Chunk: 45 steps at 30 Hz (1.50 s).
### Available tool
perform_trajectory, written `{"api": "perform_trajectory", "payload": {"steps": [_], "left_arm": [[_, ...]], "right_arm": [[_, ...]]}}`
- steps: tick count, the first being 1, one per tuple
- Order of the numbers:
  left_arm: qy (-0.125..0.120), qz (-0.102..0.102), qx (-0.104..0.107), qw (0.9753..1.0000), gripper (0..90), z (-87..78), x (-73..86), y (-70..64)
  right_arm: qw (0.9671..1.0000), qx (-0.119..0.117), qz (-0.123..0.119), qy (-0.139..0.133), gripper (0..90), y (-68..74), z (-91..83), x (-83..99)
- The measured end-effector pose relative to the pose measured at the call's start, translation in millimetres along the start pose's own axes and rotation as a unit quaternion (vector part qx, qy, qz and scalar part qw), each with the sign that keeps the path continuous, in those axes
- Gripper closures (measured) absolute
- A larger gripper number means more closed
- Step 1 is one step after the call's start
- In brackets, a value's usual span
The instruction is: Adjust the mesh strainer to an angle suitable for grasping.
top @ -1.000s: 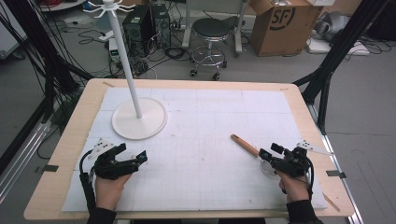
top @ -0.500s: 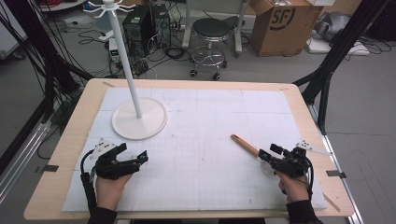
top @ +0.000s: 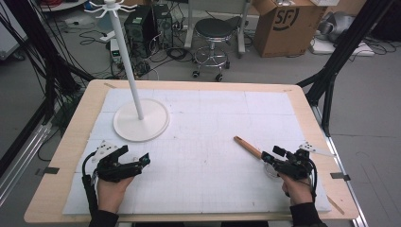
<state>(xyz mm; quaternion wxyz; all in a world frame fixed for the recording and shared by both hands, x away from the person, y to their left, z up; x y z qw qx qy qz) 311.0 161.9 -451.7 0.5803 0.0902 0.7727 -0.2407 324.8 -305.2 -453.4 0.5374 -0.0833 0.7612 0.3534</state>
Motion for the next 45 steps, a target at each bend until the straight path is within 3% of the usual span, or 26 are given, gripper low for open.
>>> {"api": "perform_trajectory", "payload": {"steps": [15, 16, 18, 19, 26, 42, 45], "left_arm": [[0.000, 0.003, -0.003, 1.0000, 7.1, -0.2, 0.6, -0.4], [0.000, 0.003, -0.003, 1.0000, 7.1, -0.2, 0.7, -0.5], [0.001, 0.004, -0.003, 1.0000, 7.1, 0.0, 0.9, -0.9], [0.001, 0.004, -0.003, 1.0000, 7.1, 0.0, 0.9, -0.9], [0.003, 0.005, -0.003, 1.0000, 7.1, 1.0, 1.7, -1.9], [0.005, 0.010, -0.005, 0.9999, 7.2, 1.4, 2.2, -2.1], [0.005, 0.009, -0.004, 0.9999, 7.2, 1.3, 2.2, -2.5]], "right_arm": [[1.0000, 0.005, 0.001, 0.001, 17.2, -2.0, 0.5, 0.1], [1.0000, 0.006, 0.002, 0.002, 18.8, -1.7, 0.6, 0.3], [0.9999, 0.013, -0.004, 0.004, 35.4, -3.2, 1.0, 0.4], [0.9997, 0.019, -0.005, 0.011, 39.1, -4.0, 1.6, 1.3], [0.9994, 0.024, -0.008, 0.025, 51.6, -8.1, 4.9, 3.4], [0.9991, 0.034, -0.008, 0.023, 56.1, -12.5, 4.9, 2.8], [0.9989, 0.040, -0.011, 0.023, 64.0, -12.4, 4.2, 2.7]]}}
Point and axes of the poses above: each handheld gripper's, and its own axes: z roughly forward along the jaws, x roughly out of its underside, y roughly to its left, the point moved 7 cm from there along z, roughly forward along the jaws, and after that the axes turned 10 degrees about -y, right-handed, at the moved point
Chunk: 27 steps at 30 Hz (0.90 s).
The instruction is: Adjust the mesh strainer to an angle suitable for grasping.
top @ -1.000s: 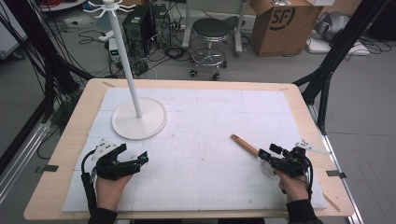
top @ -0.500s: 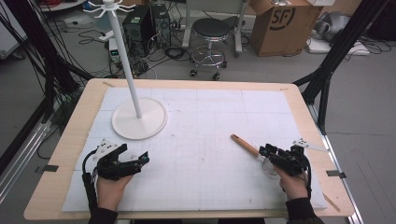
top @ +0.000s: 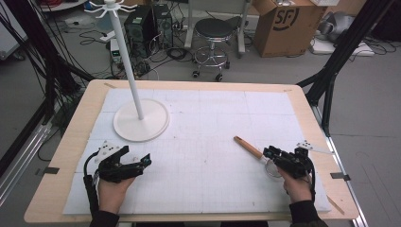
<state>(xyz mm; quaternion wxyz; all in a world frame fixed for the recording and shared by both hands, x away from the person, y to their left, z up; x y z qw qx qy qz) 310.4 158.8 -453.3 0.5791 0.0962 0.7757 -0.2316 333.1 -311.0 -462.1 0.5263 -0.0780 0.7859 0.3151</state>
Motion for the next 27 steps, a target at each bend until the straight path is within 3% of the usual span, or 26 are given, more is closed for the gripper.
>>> {"api": "perform_trajectory", "payload": {"steps": [1, 4, 8, 18, 27], "left_arm": [[0.000, 0.000, 0.000, 1.0000, 7.2, 0.0, 0.0, 0.0], [0.001, 0.001, 0.000, 1.0000, 7.2, 0.0, 0.1, -0.3], [0.002, 0.003, 0.000, 1.0000, 7.2, 0.1, 0.4, -0.2], [0.002, 0.004, 0.000, 1.0000, 7.2, 0.9, 1.0, -1.0], [0.001, 0.003, -0.001, 1.0000, 7.2, 1.3, 1.0, -0.4]], "right_arm": [[1.0000, 0.000, 0.000, 0.000, 64.0, 0.0, 0.0, 0.0], [0.9999, 0.010, 0.001, 0.002, 78.9, -3.0, -1.0, -0.4], [0.9999, 0.009, 0.001, 0.012, 89.3, -7.0, 2.5, 0.8], [0.9974, 0.048, -0.015, 0.051, 89.9, -20.2, 14.3, 11.1], [0.9952, 0.063, -0.019, 0.073, 89.9, -24.8, 19.7, 17.6]]}}
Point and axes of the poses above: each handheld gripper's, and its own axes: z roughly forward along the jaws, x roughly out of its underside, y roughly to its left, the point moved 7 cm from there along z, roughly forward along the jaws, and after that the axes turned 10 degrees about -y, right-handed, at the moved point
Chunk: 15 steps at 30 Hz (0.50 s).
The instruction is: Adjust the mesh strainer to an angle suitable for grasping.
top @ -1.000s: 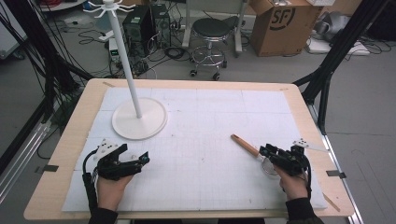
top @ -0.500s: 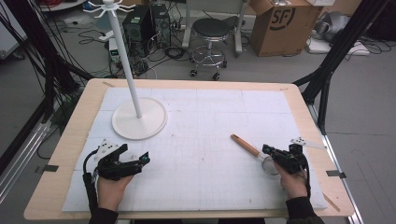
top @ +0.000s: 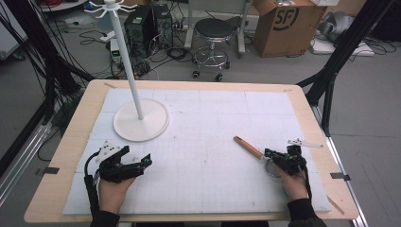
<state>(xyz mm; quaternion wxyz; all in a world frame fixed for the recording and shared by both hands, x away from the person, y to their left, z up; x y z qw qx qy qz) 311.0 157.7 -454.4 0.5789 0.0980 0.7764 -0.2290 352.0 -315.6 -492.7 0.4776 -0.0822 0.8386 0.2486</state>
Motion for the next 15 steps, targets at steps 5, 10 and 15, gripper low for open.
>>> {"api": "perform_trajectory", "payload": {"steps": [5, 10, 15], "left_arm": [[0.001, 0.001, 0.001, 1.0000, 7.2, -0.2, 0.0, -0.3], [0.001, 0.004, 0.001, 1.0000, 7.3, -0.2, -0.1, -1.0], [0.002, 0.004, 0.001, 1.0000, 7.3, -0.5, 0.0, -0.8]], "right_arm": [[1.0000, 0.007, 0.005, 0.004, 90.0, 0.6, 0.8, 1.0], [1.0000, 0.003, 0.007, 0.003, 90.0, 6.0, -0.1, 0.4], [0.9997, 0.010, -0.015, 0.015, 90.0, 12.5, 2.9, 1.7]]}}
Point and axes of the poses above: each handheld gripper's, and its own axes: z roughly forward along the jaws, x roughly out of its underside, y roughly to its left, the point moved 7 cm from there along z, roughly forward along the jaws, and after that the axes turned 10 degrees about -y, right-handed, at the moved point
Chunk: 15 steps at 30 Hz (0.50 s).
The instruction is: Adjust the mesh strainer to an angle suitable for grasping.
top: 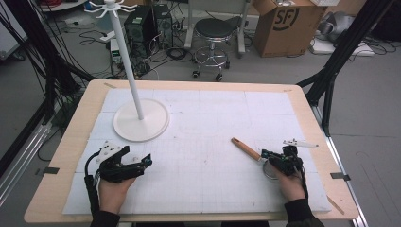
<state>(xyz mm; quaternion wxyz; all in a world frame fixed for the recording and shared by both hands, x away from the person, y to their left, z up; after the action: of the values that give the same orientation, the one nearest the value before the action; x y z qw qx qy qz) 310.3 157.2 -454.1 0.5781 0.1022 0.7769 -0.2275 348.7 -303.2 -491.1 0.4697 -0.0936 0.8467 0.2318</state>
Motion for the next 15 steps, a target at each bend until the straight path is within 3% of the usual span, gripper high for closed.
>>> {"api": "perform_trajectory", "payload": {"steps": [6, 15], "left_arm": [[-0.001, -0.001, 0.000, 1.0000, 7.4, -0.1, 0.0, -0.1], [-0.001, -0.002, -0.001, 1.0000, 7.4, 0.7, 0.2, -0.9]], "right_arm": [[1.0000, 0.001, 0.007, 0.004, 90.0, 0.6, -0.5, 0.7], [0.9999, -0.005, -0.007, 0.011, 90.0, 8.0, 0.2, -0.9]]}}
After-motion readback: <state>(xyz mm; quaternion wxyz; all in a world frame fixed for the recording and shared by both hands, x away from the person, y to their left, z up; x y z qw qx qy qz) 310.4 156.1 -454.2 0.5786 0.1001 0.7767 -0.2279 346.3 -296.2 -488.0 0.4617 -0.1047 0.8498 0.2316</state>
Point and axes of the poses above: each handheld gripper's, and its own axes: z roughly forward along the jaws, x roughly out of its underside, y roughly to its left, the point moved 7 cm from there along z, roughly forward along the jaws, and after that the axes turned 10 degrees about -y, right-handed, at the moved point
